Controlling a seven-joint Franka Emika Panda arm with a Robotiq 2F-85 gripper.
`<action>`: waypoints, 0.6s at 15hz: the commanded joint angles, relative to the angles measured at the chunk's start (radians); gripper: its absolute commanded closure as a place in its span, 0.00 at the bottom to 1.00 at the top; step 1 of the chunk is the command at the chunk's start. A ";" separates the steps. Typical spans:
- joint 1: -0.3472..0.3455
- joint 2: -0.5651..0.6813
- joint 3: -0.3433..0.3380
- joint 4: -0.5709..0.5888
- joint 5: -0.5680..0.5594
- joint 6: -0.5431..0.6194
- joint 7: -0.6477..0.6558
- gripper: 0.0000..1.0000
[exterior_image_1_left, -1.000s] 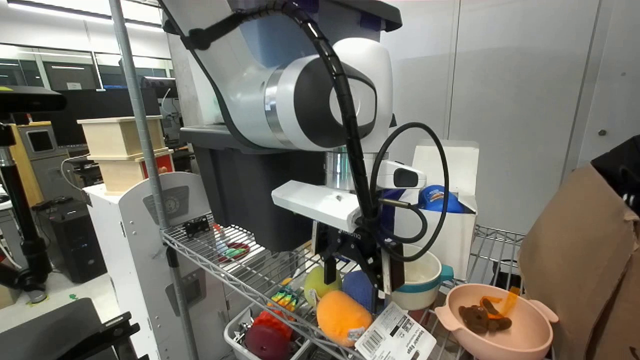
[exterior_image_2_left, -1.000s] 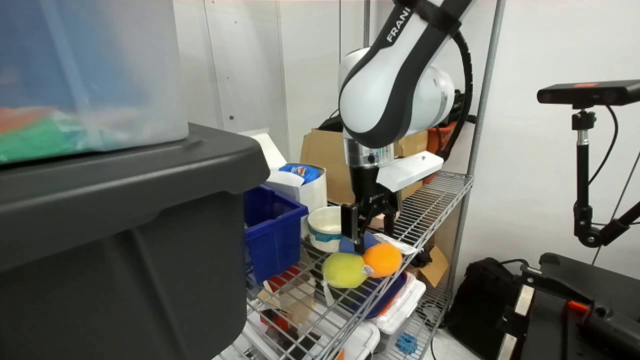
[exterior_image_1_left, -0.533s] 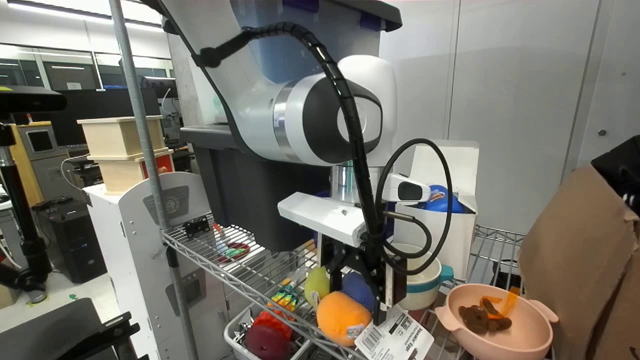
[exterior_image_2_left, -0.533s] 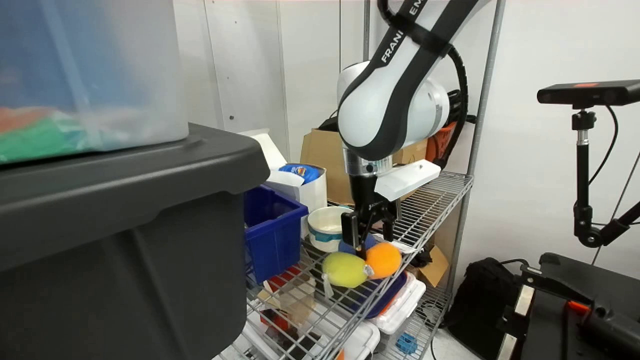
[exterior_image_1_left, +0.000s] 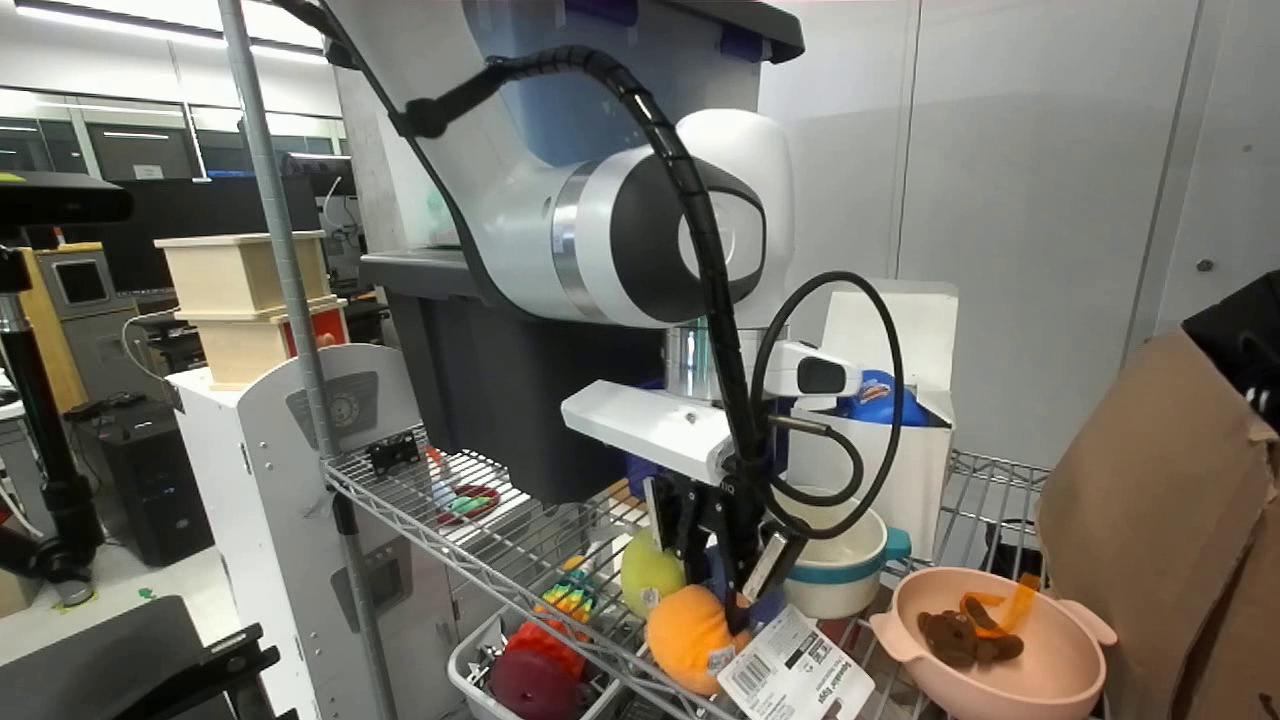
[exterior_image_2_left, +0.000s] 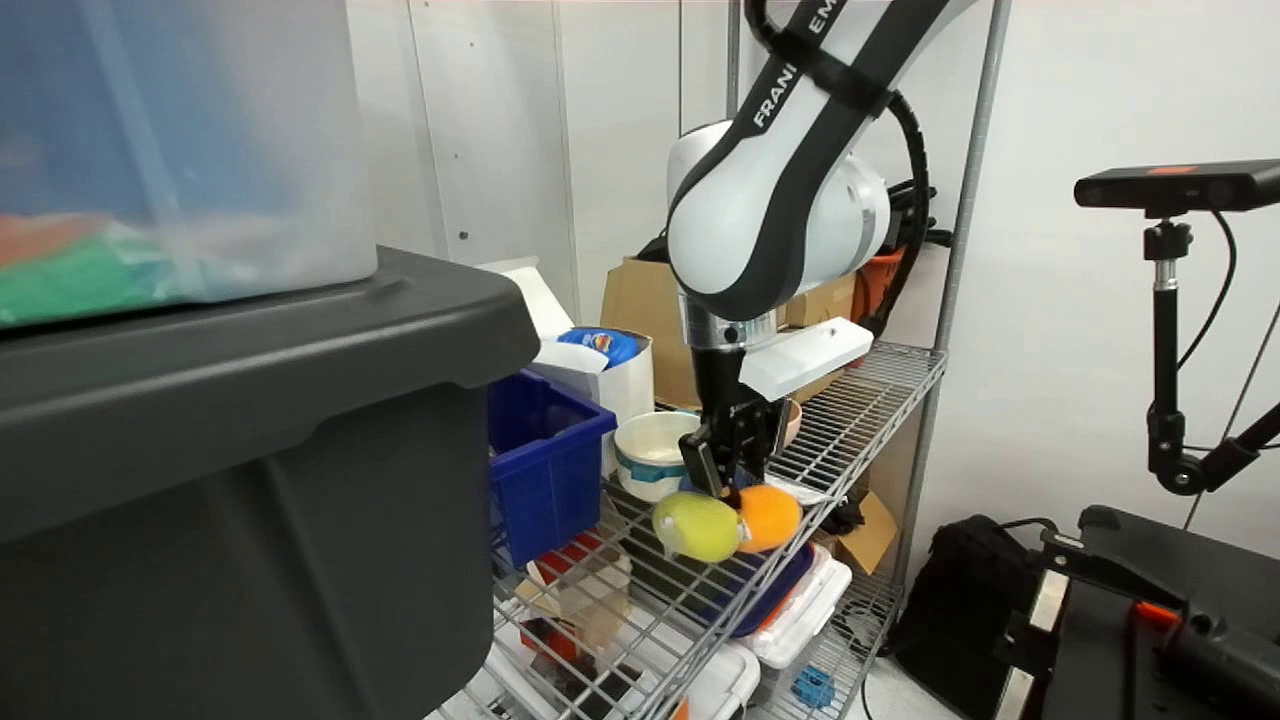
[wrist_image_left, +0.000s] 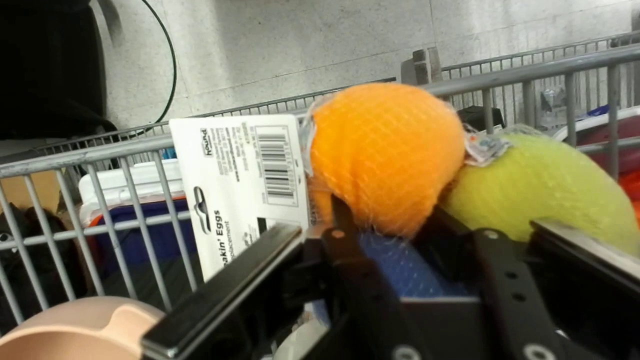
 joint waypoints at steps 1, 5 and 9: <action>0.014 0.012 -0.018 0.018 -0.009 0.012 0.016 0.95; 0.010 -0.019 -0.016 -0.004 -0.008 0.008 0.006 0.97; 0.010 -0.059 -0.016 -0.029 -0.009 -0.007 0.002 0.97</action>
